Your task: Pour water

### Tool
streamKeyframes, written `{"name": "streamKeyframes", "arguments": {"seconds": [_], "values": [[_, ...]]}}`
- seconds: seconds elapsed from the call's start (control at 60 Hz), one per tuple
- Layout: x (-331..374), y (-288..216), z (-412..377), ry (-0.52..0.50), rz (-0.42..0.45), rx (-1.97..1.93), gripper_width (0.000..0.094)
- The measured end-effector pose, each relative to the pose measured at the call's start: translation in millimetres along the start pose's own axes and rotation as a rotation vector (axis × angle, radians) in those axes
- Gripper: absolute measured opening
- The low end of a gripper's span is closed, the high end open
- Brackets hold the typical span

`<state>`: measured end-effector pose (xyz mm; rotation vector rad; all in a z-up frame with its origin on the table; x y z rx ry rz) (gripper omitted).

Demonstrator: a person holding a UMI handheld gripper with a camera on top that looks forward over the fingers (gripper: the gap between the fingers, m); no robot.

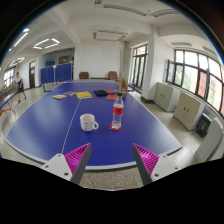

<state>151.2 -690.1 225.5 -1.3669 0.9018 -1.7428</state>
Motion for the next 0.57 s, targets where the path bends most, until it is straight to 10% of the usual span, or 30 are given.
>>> {"name": "streamKeyframes", "arguments": {"seconds": [0.567], "values": [[113.1,29.9,10.1,-0.006,0.018,0.049,0.0850]]}}
Point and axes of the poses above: the point between the fingertips, and its own axes, seen from behind it with the camera up: z to the right, y down, x backward, against the way the camera looks, the point moved 5 cm from there along x, backward, against the way the camera looks, and after that the axes turned 7 degrees about x, right-handed, at the moved point
